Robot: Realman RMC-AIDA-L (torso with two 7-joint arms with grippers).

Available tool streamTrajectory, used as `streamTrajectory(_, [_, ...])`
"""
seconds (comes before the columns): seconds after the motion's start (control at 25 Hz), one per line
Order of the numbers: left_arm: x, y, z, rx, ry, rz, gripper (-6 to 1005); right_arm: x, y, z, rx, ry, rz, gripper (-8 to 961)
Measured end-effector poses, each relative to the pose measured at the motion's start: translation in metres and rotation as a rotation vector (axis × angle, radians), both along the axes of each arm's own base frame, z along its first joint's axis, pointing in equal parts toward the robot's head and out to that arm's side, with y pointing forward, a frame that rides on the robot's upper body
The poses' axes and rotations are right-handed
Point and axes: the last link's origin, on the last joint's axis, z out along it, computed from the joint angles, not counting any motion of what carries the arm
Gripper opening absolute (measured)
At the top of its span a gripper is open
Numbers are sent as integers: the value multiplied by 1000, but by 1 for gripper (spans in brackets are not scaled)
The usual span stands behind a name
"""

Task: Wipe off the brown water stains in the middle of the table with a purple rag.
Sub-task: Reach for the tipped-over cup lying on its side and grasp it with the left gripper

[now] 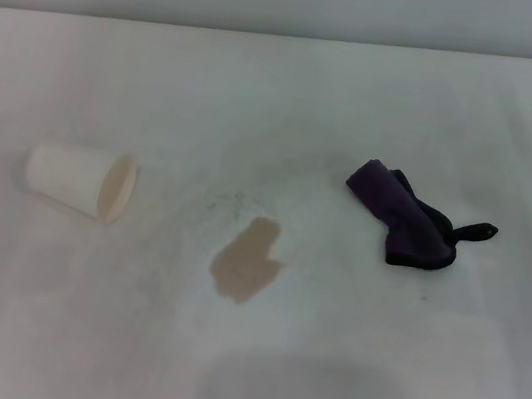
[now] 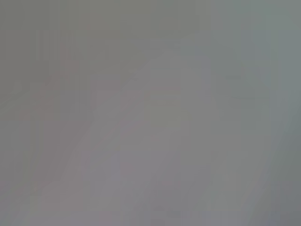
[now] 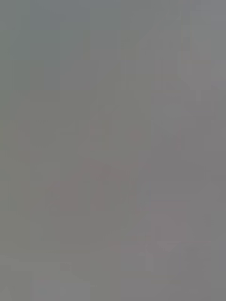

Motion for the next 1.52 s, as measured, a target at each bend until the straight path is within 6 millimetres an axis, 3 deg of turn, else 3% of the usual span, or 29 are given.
streamTrajectory(0.28, [17, 9, 16, -150, -81, -176, 876, 7, -10, 9, 28, -20, 0, 856])
streamTrajectory(0.52, [43, 27, 38, -479, -149, -329, 876, 1, -3, 9, 26, -23, 24, 856])
streamTrajectory(0.72, [74, 43, 70, -671, 74, -439, 877, -3, -1, 5, 24, 0, 30, 856])
streamTrajectory(0.88, [102, 56, 97, -831, 364, -495, 877, -10, 6, 2, 24, 64, 50, 856])
streamTrajectory(1.0, [119, 50, 104, -1010, 605, -566, 876, -25, 15, -4, 13, 89, 103, 856])
streamTrajectory(1.16, [128, 51, 119, -1089, 871, -527, 876, -38, 24, -13, -5, 116, 135, 856])
streamTrajectory(1.4, [132, 59, 119, -1187, 1188, -417, 877, -42, 22, -22, -13, 160, 122, 857])
streamTrajectory(1.52, [136, 63, 110, -1224, 1309, -431, 876, -43, 22, -26, -11, 185, 112, 857])
